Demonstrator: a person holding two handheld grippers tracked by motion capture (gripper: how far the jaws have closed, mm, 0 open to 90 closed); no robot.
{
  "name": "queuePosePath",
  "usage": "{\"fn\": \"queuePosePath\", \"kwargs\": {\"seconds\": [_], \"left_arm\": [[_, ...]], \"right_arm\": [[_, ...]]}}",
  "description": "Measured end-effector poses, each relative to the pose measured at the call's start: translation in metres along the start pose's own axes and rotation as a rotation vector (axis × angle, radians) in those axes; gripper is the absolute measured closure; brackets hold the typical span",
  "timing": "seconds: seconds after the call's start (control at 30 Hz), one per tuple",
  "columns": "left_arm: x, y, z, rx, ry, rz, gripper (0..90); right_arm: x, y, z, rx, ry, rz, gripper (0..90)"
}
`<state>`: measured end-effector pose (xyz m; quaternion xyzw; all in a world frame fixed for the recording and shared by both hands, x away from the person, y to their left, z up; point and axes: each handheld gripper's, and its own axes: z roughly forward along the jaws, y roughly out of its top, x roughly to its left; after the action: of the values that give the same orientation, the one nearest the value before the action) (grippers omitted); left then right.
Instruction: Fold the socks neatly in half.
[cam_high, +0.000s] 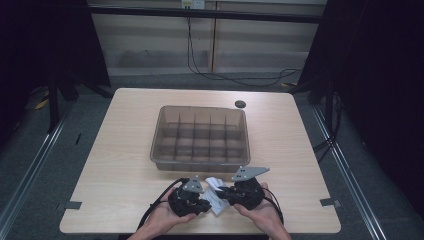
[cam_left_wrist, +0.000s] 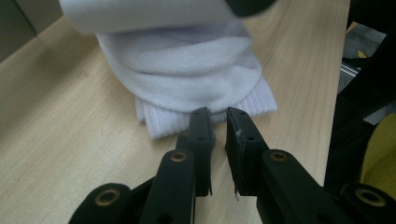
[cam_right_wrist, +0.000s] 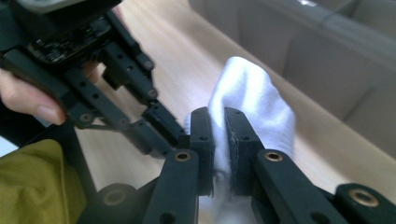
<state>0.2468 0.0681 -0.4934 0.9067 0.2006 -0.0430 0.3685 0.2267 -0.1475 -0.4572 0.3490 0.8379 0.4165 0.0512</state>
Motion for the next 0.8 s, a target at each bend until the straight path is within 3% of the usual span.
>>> {"fn": "queuePosePath", "kwargs": {"seconds": [0.33, 0.47, 0.57, 0.8], "left_arm": [[0.003, -0.001, -0.001, -0.010, 0.005, -0.004, 84.5], [0.008, -0.003, -0.007, -0.004, 0.031, -0.021, 86.9], [0.013, -0.003, -0.016, -0.036, 0.024, -0.049, 86.6], [0.024, 0.004, -0.037, -0.101, 0.074, -0.092, 72.6]], "right_arm": [[0.007, -0.008, 0.013, 0.053, 0.003, -0.008, 82.4], [0.009, -0.008, 0.018, 0.076, -0.008, -0.017, 82.3], [0.008, -0.008, 0.020, 0.093, -0.010, -0.019, 82.4], [0.002, -0.014, 0.023, 0.073, 0.029, 0.005, 82.4]]}}
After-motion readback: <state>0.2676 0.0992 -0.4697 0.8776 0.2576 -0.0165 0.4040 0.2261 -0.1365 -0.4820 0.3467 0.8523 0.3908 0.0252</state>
